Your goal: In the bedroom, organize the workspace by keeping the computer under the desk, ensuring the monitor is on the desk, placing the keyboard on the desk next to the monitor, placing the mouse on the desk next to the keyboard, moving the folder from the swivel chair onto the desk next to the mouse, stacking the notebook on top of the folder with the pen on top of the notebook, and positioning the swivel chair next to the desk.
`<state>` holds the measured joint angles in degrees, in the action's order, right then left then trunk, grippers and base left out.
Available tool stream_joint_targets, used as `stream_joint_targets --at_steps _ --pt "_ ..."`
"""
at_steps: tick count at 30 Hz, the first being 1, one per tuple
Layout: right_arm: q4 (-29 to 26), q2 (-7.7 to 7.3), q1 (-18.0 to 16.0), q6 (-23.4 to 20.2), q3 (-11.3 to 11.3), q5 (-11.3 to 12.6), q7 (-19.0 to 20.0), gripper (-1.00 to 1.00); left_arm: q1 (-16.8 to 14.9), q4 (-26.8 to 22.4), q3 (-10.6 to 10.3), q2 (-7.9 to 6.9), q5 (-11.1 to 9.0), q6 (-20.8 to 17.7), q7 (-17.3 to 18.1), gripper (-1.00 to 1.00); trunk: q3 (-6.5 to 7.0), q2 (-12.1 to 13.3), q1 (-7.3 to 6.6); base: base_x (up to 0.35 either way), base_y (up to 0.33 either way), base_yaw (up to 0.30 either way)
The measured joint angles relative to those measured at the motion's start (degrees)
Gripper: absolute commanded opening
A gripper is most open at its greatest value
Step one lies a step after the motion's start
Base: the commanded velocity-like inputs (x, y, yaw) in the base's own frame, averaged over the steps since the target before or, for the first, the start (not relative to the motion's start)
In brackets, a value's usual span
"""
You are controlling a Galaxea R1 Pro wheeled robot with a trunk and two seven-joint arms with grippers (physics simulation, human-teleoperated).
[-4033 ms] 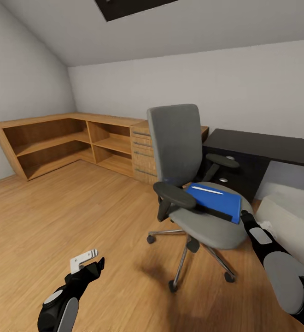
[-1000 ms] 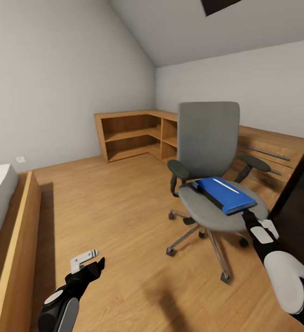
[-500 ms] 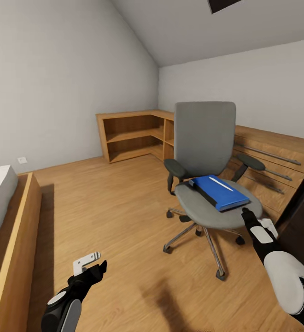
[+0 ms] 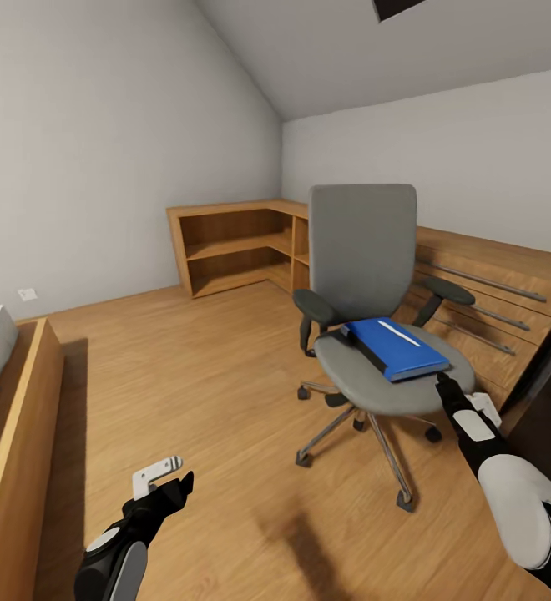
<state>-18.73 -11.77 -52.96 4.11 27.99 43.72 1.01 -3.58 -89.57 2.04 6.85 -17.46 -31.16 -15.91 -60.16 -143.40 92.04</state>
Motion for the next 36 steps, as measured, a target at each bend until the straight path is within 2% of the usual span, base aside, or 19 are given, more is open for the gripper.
stream_joint_targets --at_steps 10,30,36 --pt "0.15 0.08 0.01 0.01 0.00 -0.06 0.02 1.00 0.01 0.00 0.04 -0.01 -0.04 -0.03 -0.04 1.00 0.00 0.00 -0.01 0.032 0.000 0.000" --pt "0.13 -0.02 0.02 0.01 0.13 -0.14 0.03 1.00 0.01 -0.01 0.09 -0.02 0.02 0.00 0.05 1.00 0.00 0.00 -0.03 0.298 0.000 0.000" --pt "0.07 -0.01 0.00 0.00 -0.02 -0.03 0.04 1.00 0.01 0.00 0.04 -0.02 0.00 0.00 0.05 1.00 0.00 0.00 0.00 0.071 0.000 0.000"
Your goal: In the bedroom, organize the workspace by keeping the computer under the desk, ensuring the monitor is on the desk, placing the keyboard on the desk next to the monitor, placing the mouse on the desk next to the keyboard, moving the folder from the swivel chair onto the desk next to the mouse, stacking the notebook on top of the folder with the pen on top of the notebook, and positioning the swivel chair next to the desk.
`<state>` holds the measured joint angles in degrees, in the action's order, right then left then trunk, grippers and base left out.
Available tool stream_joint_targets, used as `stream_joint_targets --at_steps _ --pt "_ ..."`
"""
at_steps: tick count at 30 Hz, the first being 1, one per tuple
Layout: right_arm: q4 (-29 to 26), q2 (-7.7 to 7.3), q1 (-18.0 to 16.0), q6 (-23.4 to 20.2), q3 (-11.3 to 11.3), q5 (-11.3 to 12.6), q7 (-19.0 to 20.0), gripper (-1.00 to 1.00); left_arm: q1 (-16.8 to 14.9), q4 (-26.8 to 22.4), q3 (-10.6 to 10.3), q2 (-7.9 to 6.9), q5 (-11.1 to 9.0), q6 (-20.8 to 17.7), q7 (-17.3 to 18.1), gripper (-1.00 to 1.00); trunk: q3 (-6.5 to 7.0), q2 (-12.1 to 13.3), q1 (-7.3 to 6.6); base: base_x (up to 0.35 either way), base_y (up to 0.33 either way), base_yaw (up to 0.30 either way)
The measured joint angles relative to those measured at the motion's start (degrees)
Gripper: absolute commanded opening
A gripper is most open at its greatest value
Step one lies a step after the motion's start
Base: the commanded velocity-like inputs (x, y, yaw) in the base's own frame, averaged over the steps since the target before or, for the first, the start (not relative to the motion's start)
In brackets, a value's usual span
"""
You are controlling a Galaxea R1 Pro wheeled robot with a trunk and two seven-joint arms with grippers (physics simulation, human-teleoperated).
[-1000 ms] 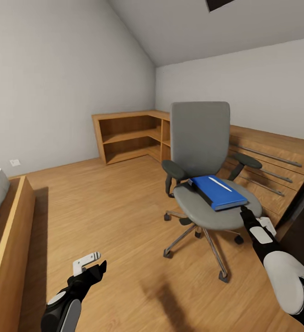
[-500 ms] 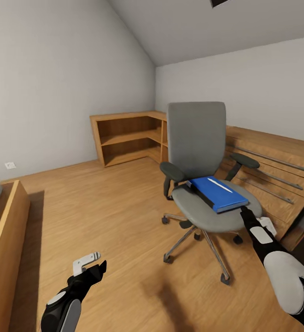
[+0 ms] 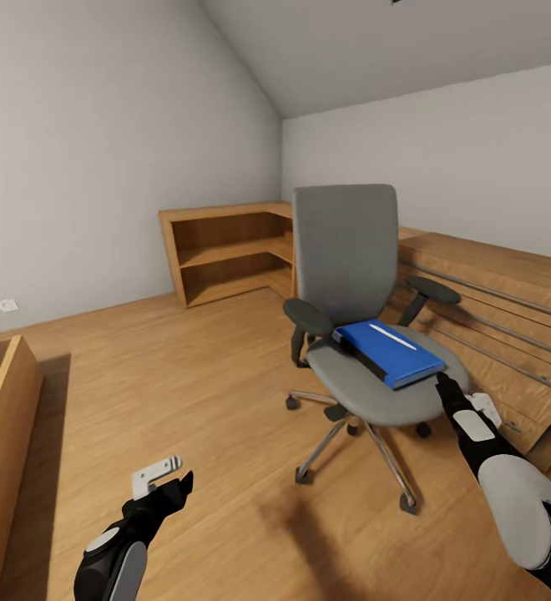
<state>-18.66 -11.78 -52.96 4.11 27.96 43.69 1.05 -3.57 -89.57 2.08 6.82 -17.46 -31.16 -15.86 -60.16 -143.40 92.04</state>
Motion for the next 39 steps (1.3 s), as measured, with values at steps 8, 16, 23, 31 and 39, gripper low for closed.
stream_joint_targets --at_steps 8,16,23,31,39 --pt "-0.02 -0.07 0.00 -0.08 0.02 0.00 -0.02 1.00 0.00 0.00 0.00 0.00 -0.04 0.00 0.00 1.00 0.00 0.00 0.04 -0.266 0.000 0.000" --pt "-0.02 -0.07 0.00 -0.07 0.02 0.00 -0.02 1.00 0.00 0.00 0.00 0.00 -0.04 0.00 0.00 1.00 0.00 0.00 0.04 -0.336 0.000 0.000" --pt "-0.02 -0.07 0.00 -0.05 0.02 0.00 0.01 1.00 0.00 0.00 0.00 0.00 -0.02 0.00 0.00 1.00 0.00 0.00 0.04 -0.337 0.000 0.000" --pt "0.03 -0.07 0.00 -0.02 -0.06 0.00 0.00 1.00 0.00 0.00 0.00 0.00 -0.04 0.00 0.00 1.00 0.00 0.00 0.04 -0.338 0.000 0.000" --pt "0.12 0.08 0.00 0.09 -0.07 -0.06 0.01 1.00 0.00 0.00 0.00 0.00 -0.04 0.00 -0.11 1.00 0.00 0.00 0.02 -0.280 0.000 0.000"
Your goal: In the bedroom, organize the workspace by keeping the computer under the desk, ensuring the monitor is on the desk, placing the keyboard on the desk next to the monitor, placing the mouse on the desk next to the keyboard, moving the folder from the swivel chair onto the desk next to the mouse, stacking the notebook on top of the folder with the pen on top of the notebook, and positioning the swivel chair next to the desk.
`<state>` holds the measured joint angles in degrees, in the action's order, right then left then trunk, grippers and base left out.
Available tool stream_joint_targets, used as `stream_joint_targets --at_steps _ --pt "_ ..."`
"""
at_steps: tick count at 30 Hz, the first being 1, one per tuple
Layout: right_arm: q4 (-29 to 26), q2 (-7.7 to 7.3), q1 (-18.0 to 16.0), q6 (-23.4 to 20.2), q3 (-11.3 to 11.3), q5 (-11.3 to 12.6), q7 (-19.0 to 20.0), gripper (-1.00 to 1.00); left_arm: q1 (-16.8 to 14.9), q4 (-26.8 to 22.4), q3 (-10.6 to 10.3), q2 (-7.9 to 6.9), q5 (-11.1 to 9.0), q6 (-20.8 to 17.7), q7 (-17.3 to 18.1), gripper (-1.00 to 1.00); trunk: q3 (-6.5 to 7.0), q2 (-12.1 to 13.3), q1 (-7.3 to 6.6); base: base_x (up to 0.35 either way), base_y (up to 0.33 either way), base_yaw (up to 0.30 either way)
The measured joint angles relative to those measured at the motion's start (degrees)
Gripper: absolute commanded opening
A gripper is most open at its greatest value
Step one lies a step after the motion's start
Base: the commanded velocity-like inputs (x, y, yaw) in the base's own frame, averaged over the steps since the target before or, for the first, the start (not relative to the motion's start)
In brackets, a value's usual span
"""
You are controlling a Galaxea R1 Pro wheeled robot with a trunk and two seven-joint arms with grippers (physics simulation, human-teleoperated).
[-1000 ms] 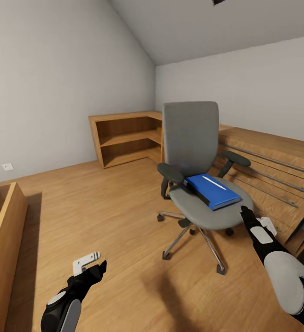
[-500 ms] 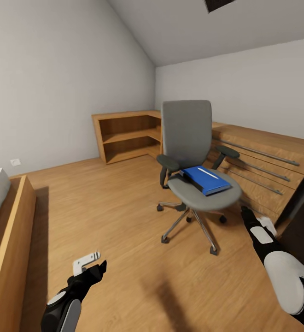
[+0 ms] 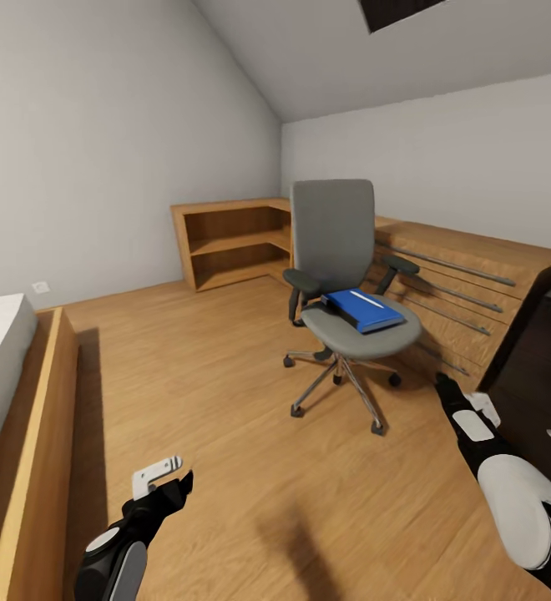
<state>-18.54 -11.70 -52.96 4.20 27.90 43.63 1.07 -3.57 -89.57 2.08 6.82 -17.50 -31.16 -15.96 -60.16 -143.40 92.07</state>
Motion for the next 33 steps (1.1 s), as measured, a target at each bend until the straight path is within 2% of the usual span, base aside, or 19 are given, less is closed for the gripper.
stream_joint_targets --at_steps 5,7,10,12,13,14,19,26,30,33 --pt "0.17 0.36 0.01 1.53 -0.04 -0.22 0.04 1.00 0.00 0.23 -0.03 0.00 0.02 0.00 -0.05 1.00 0.00 0.00 -0.02 -0.059 0.000 0.000" --pt "0.31 0.60 0.01 2.44 -0.08 -0.32 0.01 1.00 0.00 0.42 -0.05 0.00 0.02 0.00 0.01 1.00 0.44 0.02 -0.07 -0.022 0.000 0.000" --pt "1.77 1.35 0.01 5.19 -0.18 -0.90 -0.03 1.00 0.00 2.12 -0.09 0.00 0.07 0.14 0.17 1.00 1.10 0.06 -0.15 -0.011 0.000 0.000" --pt "3.68 1.88 0.02 8.68 -0.51 -2.22 -0.06 1.00 0.00 3.87 -0.22 0.02 0.16 0.30 0.26 1.00 1.55 0.09 -0.20 -0.005 0.000 0.000" --pt "4.93 2.32 0.03 11.62 -0.95 -3.64 -0.09 1.00 0.00 4.74 -0.35 0.04 0.19 0.45 0.30 1.00 1.77 0.10 -0.23 -0.002 0.000 0.000" --pt "6.58 3.33 0.02 16.72 -1.60 -6.71 -0.22 1.00 -0.01 5.66 -0.86 0.02 0.33 0.98 0.33 1.00 1.99 0.12 -0.25 -0.001 0.000 0.000" --pt "9.38 4.90 0.00 24.17 -2.05 -12.59 -0.41 1.00 0.00 6.39 -1.71 0.01 1.43 2.15 0.34 1.00 3.10 0.20 -0.39 0.000 0.000 0.000" --pt "15.81 6.15 0.06 28.93 -2.29 -20.15 -0.54 1.00 -0.02 8.32 -2.21 0.11 3.96 2.76 0.43 1.00 4.35 3.00 -1.92 0.000 0.000 0.000" --pt "17.96 6.75 0.37 29.84 -2.33 -21.91 -0.54 1.00 -0.15 11.87 -2.42 0.18 5.20 3.03 0.48 1.00 5.07 4.60 -2.80 0.000 0.000 0.000" --pt "18.63 7.74 1.57 31.12 -2.34 -22.91 -0.53 1.00 -0.77 14.29 -2.49 0.19 5.53 4.02 0.47 1.00 5.61 5.80 -3.46 0.000 0.000 0.000"
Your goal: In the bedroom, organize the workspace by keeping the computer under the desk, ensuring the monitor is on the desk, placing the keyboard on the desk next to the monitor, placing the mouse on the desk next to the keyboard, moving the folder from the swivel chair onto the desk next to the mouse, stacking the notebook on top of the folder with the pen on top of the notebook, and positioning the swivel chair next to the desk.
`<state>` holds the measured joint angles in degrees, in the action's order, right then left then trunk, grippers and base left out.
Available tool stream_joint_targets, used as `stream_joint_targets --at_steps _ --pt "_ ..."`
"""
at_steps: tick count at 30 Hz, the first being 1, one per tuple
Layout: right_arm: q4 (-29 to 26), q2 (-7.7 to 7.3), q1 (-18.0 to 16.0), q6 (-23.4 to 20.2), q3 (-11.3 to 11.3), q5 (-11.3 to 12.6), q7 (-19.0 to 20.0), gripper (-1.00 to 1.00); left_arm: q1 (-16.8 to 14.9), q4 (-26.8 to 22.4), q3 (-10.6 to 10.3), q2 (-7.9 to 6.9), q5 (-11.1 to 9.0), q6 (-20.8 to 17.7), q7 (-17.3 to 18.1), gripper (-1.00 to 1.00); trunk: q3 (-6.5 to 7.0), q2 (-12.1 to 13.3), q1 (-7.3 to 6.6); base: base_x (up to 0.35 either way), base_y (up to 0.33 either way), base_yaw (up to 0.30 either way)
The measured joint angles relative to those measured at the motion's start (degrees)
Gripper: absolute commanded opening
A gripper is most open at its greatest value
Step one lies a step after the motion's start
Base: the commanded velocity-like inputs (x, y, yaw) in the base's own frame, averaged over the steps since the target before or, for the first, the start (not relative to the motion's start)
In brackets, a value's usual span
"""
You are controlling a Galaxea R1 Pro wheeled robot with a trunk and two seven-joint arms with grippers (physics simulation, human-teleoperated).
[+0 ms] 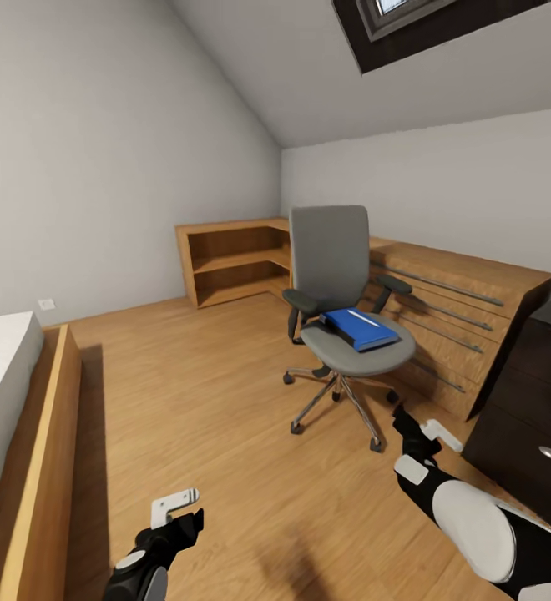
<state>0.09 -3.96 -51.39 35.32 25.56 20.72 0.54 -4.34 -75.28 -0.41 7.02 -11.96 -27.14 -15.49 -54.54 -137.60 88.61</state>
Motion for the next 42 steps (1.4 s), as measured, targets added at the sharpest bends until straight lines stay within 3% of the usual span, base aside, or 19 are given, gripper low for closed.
stream_joint_targets --at_steps 7,15,24,30,36,42 --pt "0.65 2.35 5.68 7.88 -0.03 -4.40 0.01 1.00 -2.39 5.96 -0.06 0.00 0.30 5.73 -0.08 1.00 1.25 2.81 -1.54 0.000 0.000 0.000" --pt "0.72 2.94 10.48 10.77 0.01 -6.96 0.08 1.00 -4.70 11.47 -0.06 0.01 0.41 7.27 -0.10 1.00 2.69 6.02 -3.30 0.000 0.000 0.000" --pt "0.79 2.18 14.49 10.81 0.03 -7.34 0.08 1.00 -8.72 20.25 -0.06 0.01 0.39 7.95 -0.12 1.00 4.31 9.63 -5.27 0.000 0.000 0.000" --pt "0.85 1.51 16.83 10.71 0.04 -7.32 0.07 1.00 -10.94 26.55 -0.06 0.03 0.31 12.11 -0.18 1.00 5.39 12.03 -6.59 0.000 0.000 0.000" --pt "0.90 1.37 17.46 10.63 -0.03 -7.37 0.09 1.00 -13.20 32.84 -0.13 0.11 0.30 14.58 -0.14 1.00 6.46 14.44 -7.91 0.000 0.000 0.000" --pt "0.91 1.47 17.62 10.62 -0.04 -7.39 0.09 1.00 -14.64 35.40 -0.14 0.10 0.27 15.09 -0.13 1.00 7.54 16.84 -9.23 0.000 0.000 0.000"
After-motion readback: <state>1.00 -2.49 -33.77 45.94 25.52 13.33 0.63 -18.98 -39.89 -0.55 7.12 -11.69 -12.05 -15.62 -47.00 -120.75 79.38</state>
